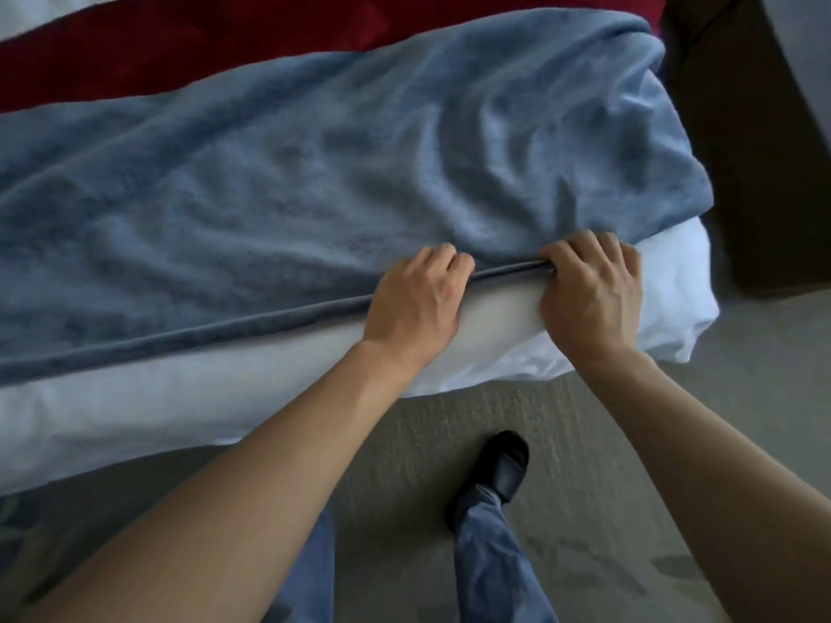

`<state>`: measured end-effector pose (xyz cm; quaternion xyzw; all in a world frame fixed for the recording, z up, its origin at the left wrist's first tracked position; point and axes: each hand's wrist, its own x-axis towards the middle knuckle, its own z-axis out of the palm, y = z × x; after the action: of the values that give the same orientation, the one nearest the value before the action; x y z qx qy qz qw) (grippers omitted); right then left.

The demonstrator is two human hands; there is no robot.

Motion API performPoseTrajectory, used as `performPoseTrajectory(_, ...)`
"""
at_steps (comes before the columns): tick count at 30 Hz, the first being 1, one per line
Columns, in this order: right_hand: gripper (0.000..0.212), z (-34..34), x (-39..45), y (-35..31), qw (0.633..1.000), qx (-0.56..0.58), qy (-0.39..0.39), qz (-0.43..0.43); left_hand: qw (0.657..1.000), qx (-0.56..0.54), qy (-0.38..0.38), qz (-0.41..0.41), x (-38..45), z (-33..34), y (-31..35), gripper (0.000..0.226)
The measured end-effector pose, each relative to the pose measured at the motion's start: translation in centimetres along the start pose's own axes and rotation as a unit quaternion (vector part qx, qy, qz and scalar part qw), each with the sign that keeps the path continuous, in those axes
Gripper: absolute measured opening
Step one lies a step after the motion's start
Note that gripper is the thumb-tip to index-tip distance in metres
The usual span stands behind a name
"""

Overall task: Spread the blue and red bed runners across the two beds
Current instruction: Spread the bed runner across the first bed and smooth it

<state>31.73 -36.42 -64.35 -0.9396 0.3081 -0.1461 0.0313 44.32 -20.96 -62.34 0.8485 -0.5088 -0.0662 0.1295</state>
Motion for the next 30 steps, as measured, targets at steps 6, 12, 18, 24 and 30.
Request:
performPoseTrajectory(6, 0.024, -0.7, 1.4, 7.9, 1.0, -0.006, -0.016, -0.023, 1.0, 0.008, 0.018, -0.003, 4.0, 2.6, 6.7, 0.022)
performPoseTrajectory(12, 0.025, -1.2, 2.8, 13.3, 0.999, -0.03, -0.016, -0.007, 1.0, 0.021, 0.017, -0.002, 6.5, 3.4, 9.9, 0.024)
performPoseTrajectory(18, 0.024, -0.3, 3.0, 16.8, 0.998, -0.031, -0.038, 0.038, 0.999, 0.031, 0.007, -0.007, 7.4, 4.1, 10.8, 0.024)
performPoseTrajectory(24, 0.025, 0.3, 2.8, 18.1, 0.997, -0.013, -0.035, 0.067, 0.999, 0.032, 0.005, 0.002, 8.7, 5.1, 12.1, 0.024)
performPoseTrajectory(30, 0.021, 0.8, 2.6, 18.7, 0.996, 0.02, -0.033, 0.086, 0.999, 0.03, -0.013, 0.032, 11.1, 5.9, 14.6, 0.021)
